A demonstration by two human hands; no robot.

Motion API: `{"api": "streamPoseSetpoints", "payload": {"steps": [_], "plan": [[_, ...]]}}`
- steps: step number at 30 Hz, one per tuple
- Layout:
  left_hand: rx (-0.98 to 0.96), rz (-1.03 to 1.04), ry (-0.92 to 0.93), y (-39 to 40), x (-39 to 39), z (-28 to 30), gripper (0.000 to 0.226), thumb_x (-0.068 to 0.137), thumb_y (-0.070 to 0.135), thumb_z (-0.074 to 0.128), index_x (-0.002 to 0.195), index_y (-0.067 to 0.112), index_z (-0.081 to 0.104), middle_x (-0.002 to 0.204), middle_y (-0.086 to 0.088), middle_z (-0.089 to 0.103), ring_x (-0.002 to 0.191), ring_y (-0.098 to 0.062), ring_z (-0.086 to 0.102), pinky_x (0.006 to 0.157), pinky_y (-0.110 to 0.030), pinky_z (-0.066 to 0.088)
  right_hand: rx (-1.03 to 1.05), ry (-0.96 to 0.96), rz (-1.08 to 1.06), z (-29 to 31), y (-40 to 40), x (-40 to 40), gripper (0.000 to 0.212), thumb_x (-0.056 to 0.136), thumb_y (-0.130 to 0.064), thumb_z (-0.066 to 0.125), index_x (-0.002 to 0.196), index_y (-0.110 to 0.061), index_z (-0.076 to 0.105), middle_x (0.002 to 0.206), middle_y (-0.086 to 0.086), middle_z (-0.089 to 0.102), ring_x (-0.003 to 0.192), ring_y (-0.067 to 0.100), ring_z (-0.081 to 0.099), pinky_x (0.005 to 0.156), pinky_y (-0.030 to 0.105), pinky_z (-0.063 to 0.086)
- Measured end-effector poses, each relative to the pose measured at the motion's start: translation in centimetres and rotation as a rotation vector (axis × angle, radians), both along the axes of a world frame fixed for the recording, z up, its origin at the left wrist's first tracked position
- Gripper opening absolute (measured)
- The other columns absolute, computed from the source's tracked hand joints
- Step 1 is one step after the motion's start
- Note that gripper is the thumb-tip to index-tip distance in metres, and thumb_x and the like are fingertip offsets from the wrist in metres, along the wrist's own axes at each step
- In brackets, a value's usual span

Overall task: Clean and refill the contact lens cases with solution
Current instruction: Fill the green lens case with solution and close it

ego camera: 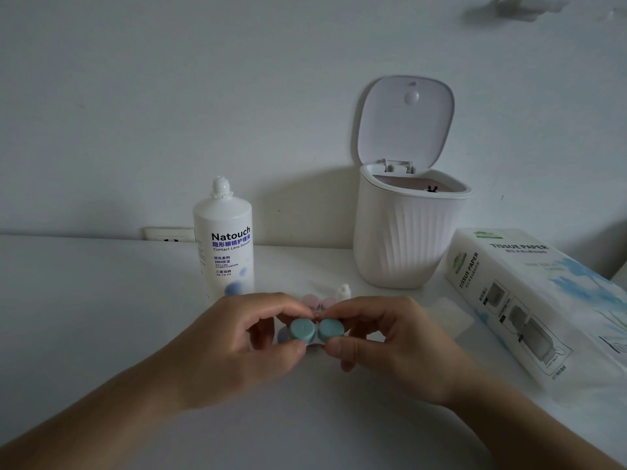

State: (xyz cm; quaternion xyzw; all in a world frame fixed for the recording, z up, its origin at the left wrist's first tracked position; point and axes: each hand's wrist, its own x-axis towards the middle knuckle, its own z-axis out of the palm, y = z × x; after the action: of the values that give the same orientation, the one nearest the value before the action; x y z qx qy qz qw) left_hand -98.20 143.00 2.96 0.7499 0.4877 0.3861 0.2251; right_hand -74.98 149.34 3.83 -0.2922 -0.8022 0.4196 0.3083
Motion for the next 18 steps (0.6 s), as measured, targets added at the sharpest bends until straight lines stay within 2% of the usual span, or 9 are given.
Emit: {"api": "streamPoseSetpoints", "payload": {"steps": [1,3,5,8,11,13,16,18], "plan": [[-0.004,-0.004,0.007,-0.01,-0.01,-0.01,0.031,0.075,0.047,0.067,0.105,0.041,0.069,0.079,0.022,0.065,0.064,-0.009,0.057,0.053,-0.010,0.041,-0.003,0.005,-0.003,0.03,-0.02,0.02,0.024,0.081,-0.027,0.080,0.104,-0.031,0.076,0.090,-0.007,0.076,0.065,0.016,0.070,0.073,0.041,0.057],[-0.005,0.030,0.020,0.17,0.08,-0.10,0.033,0.072,0.053,0.071,0.103,0.042,0.068,0.082,0.012,0.068,0.063,-0.017,0.059,0.057,-0.029,0.051,-0.003,0.010,0.005,0.09,-0.06,0.02,0.024,0.081,-0.026,0.080,0.104,-0.033,0.076,0.090,-0.008,0.075,0.064,0.016,0.070,0.072,0.037,0.057],[0.021,0.072,0.008,0.35,0.04,-0.22,0.035,0.068,0.059,0.075,0.095,0.039,0.069,0.081,0.004,0.068,0.062,-0.025,0.057,0.058,-0.038,0.049,0.002,0.006,0.017,0.11,-0.10,-0.01,0.024,0.082,-0.026,0.080,0.103,-0.036,0.076,0.091,-0.010,0.076,0.065,0.020,0.070,0.071,0.033,0.058],[0.039,0.082,0.019,0.48,-0.26,-0.29,0.034,0.070,0.062,0.074,0.088,0.033,0.068,0.071,-0.002,0.064,0.062,-0.029,0.056,0.054,-0.036,0.045,-0.009,0.008,0.018,0.02,-0.12,0.06,0.024,0.081,-0.030,0.081,0.103,-0.039,0.076,0.091,-0.011,0.076,0.065,0.023,0.071,0.070,0.026,0.057],[0.027,0.018,0.055,0.33,-0.40,-0.29,0.022,0.079,0.054,0.067,0.095,0.040,0.069,0.079,0.007,0.065,0.063,-0.023,0.057,0.051,-0.027,0.045,-0.010,0.003,0.028,-0.04,-0.05,0.06,0.024,0.080,-0.031,0.080,0.102,-0.041,0.075,0.091,-0.011,0.076,0.065,0.019,0.070,0.070,0.027,0.057],[0.016,-0.001,0.072,0.31,-0.42,-0.30,0.023,0.081,0.052,0.063,0.102,0.045,0.068,0.082,0.005,0.066,0.063,-0.022,0.056,0.055,-0.034,0.049,-0.007,0.002,0.032,-0.02,0.00,-0.01,0.024,0.080,-0.033,0.080,0.102,-0.041,0.075,0.090,-0.011,0.076,0.064,0.017,0.070,0.070,0.031,0.058],[0.016,0.031,0.087,0.37,-0.38,-0.39,0.032,0.075,0.064,0.068,0.099,0.042,0.067,0.079,0.003,0.064,0.061,-0.020,0.055,0.055,-0.040,0.051,-0.013,0.006,0.036,-0.01,-0.06,-0.08,0.024,0.078,-0.039,0.079,0.102,-0.041,0.075,0.089,-0.007,0.075,0.065,0.017,0.070,0.072,0.037,0.057],[0.030,0.053,0.093,0.43,-0.45,-0.50,0.044,0.072,0.076,0.067,0.089,0.035,0.066,0.072,0.005,0.061,0.057,-0.018,0.052,0.052,-0.034,0.045,-0.017,0.005,0.036,-0.04,-0.09,-0.08,0.025,0.079,-0.037,0.079,0.104,-0.039,0.075,0.090,-0.007,0.076,0.065,0.018,0.070,0.071,0.035,0.057]]}}
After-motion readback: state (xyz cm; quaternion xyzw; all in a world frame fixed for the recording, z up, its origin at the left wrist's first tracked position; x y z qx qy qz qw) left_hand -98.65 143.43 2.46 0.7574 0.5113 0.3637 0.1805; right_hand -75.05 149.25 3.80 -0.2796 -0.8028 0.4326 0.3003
